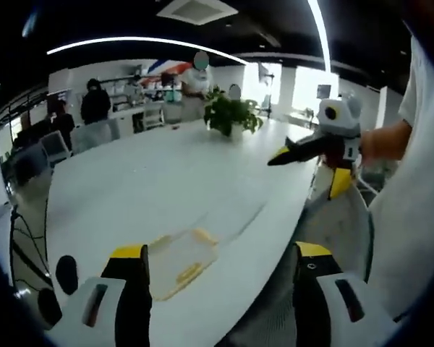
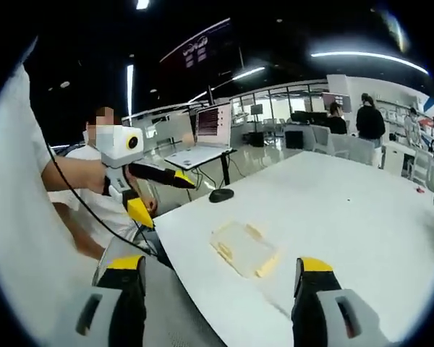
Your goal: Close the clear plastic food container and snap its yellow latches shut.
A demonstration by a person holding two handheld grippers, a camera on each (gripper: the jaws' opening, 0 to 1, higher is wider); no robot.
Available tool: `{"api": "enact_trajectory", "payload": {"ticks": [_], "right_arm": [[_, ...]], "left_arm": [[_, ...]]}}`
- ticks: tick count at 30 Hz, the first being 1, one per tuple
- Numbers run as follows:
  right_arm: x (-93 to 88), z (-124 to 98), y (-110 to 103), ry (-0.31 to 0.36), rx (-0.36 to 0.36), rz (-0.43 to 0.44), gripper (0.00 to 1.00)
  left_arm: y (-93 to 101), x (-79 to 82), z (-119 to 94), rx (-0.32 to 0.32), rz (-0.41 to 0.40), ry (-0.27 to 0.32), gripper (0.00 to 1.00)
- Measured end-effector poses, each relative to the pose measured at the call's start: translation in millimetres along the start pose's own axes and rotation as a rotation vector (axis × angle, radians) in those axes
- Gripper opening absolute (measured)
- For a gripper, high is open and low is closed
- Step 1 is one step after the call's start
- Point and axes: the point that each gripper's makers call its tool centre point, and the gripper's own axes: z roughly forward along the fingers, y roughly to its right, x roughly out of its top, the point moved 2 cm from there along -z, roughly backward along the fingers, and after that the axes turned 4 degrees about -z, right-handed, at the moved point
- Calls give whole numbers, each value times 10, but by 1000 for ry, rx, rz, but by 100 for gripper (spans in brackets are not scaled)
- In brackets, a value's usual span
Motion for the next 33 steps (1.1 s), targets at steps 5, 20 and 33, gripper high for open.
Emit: {"api": "enact_trajectory", "payload": {"ticks": [5, 20, 33], "right_arm": [[34, 75, 48, -37, 12, -85, 82], [103, 396, 120, -83, 43, -143, 81], [24, 629, 257, -150, 68, -196, 78]], "left_arm": [[-121, 13, -27, -11, 50, -9, 78], [-337, -89, 12, -77, 102, -35, 77], [-613, -257, 86, -72, 134, -145, 75]]}}
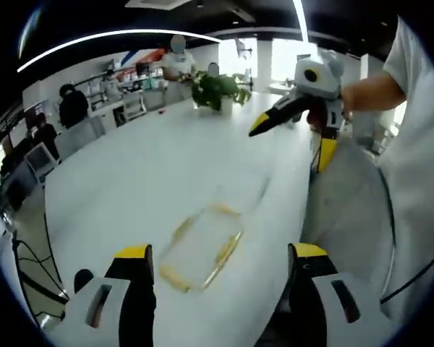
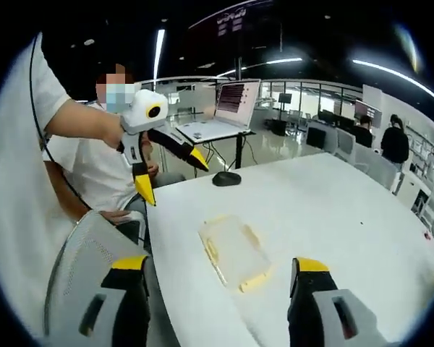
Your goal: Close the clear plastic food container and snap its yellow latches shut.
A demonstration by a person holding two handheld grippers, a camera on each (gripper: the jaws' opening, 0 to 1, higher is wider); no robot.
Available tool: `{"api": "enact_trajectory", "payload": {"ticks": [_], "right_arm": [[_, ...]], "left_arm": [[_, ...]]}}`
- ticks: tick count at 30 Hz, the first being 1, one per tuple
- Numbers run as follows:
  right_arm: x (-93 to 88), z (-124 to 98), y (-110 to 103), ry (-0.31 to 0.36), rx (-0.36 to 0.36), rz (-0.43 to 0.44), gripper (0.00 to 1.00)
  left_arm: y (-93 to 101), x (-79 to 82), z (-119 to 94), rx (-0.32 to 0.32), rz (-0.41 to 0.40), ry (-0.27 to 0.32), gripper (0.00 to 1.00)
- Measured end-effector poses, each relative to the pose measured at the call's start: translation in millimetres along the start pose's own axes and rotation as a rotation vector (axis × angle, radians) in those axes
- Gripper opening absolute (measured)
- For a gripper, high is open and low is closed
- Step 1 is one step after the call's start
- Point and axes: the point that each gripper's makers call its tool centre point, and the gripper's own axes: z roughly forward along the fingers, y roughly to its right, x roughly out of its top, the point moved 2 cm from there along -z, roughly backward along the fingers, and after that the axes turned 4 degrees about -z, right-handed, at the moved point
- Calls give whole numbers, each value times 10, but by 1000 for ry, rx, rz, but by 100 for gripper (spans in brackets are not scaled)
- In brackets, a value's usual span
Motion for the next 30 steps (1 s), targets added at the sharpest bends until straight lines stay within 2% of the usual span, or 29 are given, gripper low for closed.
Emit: {"api": "enact_trajectory", "payload": {"ticks": [6, 8, 13, 21, 25, 28, 30], "right_arm": [[-28, 64, 48, -25, 21, -29, 78], [-56, 96, 78, -35, 27, -35, 77], [-124, 180, 152, -61, 30, -49, 75], [-252, 308, 232, -105, 46, -85, 72], [-318, 362, 248, -130, 59, -94, 70], [-402, 423, 266, -165, 57, -146, 67], [-415, 450, 268, -170, 69, -149, 67]], "left_arm": [[-80, -67, 48, -13, 44, -47, 74], [-99, -109, 71, -31, 80, -67, 73], [-179, -119, 133, -41, 116, -65, 72], [-335, -233, 234, -58, 173, -113, 69], [-383, -254, 277, -64, 162, -111, 68], [-421, -296, 315, -71, 186, -123, 66], [-438, -308, 336, -80, 160, -132, 65]]}}
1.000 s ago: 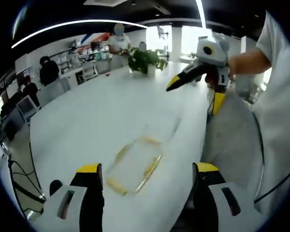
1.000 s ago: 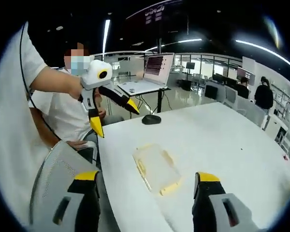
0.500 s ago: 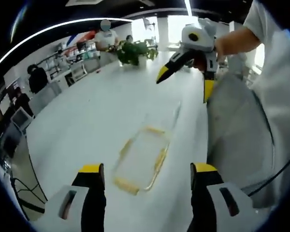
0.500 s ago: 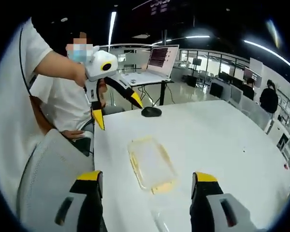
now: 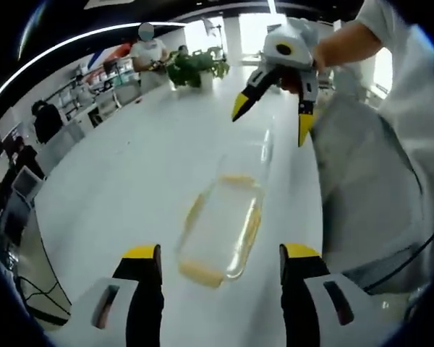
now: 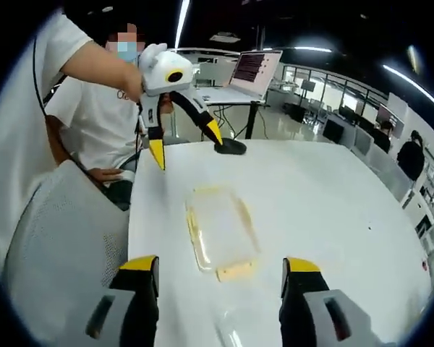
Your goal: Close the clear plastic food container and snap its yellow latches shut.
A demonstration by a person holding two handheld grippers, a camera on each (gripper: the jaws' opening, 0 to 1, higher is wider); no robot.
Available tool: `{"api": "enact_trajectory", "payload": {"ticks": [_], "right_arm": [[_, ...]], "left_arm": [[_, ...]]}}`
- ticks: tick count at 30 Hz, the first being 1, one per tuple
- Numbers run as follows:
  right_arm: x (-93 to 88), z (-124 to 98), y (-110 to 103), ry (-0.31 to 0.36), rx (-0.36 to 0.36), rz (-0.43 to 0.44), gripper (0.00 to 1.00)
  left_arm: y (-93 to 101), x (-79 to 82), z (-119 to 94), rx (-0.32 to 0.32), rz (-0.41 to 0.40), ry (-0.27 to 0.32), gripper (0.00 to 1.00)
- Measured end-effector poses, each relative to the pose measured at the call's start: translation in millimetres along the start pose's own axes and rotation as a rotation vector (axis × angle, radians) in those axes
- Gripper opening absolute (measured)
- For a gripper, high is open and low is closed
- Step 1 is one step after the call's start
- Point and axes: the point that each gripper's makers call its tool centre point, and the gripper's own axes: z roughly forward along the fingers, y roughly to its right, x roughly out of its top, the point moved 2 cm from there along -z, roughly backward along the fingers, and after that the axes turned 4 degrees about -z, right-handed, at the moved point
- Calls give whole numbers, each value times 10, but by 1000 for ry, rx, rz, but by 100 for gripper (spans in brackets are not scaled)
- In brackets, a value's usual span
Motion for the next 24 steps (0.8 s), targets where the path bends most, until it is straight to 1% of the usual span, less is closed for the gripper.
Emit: {"api": "enact_trajectory", "payload": {"ticks": [1, 2, 4, 6, 8, 11, 14, 16, 19, 21, 24], "right_arm": [[0, 4, 3, -1, 1, 1, 67], [-5, 17, 14, -7, 2, -5, 66], [-23, 39, 40, -16, 5, -11, 63], [-28, 61, 54, -18, 9, -12, 64], [-55, 84, 68, -38, 16, -29, 64], [-110, 138, 110, -60, 23, -37, 63], [-174, 191, 131, -90, 35, -46, 63], [-186, 222, 144, -95, 40, -45, 62], [-205, 265, 154, -103, 45, -44, 61], [-225, 293, 143, -116, 50, -57, 61], [-250, 331, 144, -125, 58, -65, 61]], "left_arm": [[3, -3, 5, -8, 2, -2, 65], [-4, -24, 17, -13, 23, -11, 64], [-29, -103, 47, -20, 47, -45, 64], [-61, -166, 74, -22, 51, -66, 63], [-75, -198, 93, -26, 55, -76, 63], [-79, -280, 133, -46, 100, -115, 62], [-113, -316, 170, -45, 106, -131, 61], [-145, -340, 206, -45, 110, -138, 60], [-193, -390, 268, -42, 129, -165, 60], [-212, -397, 291, -49, 128, -168, 59], [-232, -414, 326, -59, 154, -179, 58]]}}
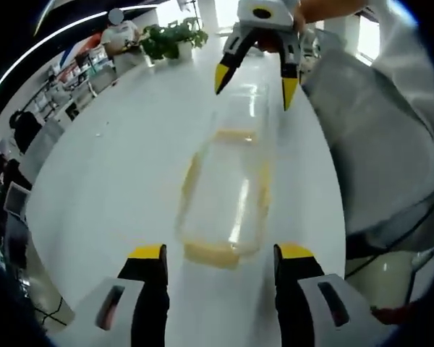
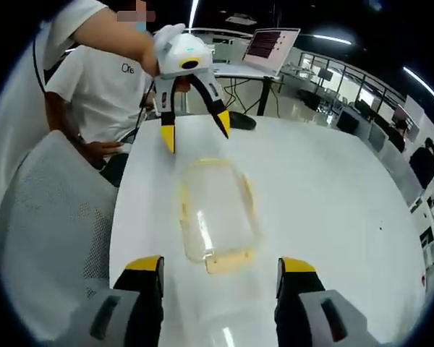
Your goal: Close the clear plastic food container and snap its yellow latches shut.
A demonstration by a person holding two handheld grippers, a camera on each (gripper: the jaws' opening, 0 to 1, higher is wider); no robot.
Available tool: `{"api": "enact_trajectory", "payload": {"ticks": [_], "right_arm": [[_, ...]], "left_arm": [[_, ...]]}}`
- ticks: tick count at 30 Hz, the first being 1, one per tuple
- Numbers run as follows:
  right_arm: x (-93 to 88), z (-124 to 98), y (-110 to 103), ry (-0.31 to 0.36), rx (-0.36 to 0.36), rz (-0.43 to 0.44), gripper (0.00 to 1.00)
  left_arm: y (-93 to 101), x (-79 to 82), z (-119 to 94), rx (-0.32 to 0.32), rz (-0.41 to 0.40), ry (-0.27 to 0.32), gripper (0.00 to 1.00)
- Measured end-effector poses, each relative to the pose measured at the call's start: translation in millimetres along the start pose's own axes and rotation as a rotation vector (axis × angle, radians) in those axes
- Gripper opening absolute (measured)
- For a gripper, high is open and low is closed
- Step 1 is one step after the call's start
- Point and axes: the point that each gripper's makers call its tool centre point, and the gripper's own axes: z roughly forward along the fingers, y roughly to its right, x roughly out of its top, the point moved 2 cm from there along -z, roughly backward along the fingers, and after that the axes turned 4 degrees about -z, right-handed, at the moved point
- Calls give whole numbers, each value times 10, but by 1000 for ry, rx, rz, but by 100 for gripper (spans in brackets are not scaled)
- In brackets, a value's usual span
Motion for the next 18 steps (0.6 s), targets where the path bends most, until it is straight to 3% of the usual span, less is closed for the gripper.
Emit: {"api": "enact_trajectory", "payload": {"ticks": [10, 18], "right_arm": [[-44, 121, 35, -23, 21, -14, 59], [-101, 194, 90, -70, 31, -54, 57]], "left_arm": [[-7, -73, 116, -43, 75, -39, 55], [4, -126, 175, -79, 85, -65, 53]]}}
